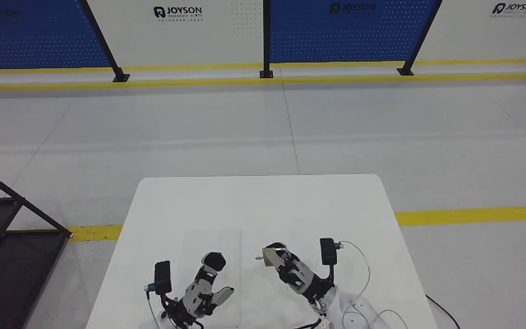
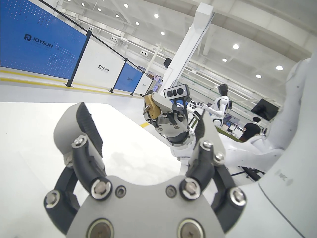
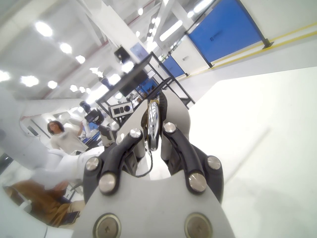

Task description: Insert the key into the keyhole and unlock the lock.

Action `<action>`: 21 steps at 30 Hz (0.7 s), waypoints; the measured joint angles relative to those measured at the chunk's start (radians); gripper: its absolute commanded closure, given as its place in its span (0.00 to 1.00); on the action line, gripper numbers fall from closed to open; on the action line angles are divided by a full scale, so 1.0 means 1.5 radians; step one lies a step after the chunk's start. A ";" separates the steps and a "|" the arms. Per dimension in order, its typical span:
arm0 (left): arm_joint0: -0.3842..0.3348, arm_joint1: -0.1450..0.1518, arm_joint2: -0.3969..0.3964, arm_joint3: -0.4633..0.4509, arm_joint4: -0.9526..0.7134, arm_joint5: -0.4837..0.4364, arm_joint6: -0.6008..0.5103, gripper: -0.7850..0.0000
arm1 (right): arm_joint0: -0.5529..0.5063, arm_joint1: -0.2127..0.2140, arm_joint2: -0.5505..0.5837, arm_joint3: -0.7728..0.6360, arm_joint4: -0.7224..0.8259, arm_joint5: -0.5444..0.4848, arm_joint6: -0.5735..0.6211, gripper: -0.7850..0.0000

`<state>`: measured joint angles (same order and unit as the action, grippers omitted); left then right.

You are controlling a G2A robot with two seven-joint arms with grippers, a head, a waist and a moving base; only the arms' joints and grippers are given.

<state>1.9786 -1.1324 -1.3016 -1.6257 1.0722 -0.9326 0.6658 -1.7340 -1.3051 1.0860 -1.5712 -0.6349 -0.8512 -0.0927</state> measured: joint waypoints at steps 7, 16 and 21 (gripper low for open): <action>-0.003 0.000 0.003 -0.003 0.007 -0.002 -0.007 0.00 | 0.002 0.000 -0.004 -0.002 0.006 0.008 0.007 1.00; -0.049 0.016 0.018 0.010 0.117 -0.053 -0.040 0.00 | 0.021 0.013 0.003 0.014 0.114 -0.018 0.110 1.00; -0.077 0.034 0.045 0.040 0.145 -0.053 -0.006 0.50 | 0.024 0.025 0.014 0.013 0.181 -0.032 0.189 1.00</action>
<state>1.8624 -1.0817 -1.2338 -1.5660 1.2893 -1.0122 0.6574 -1.6980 -1.2676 1.1071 -1.5523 -0.3639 -0.8997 0.1902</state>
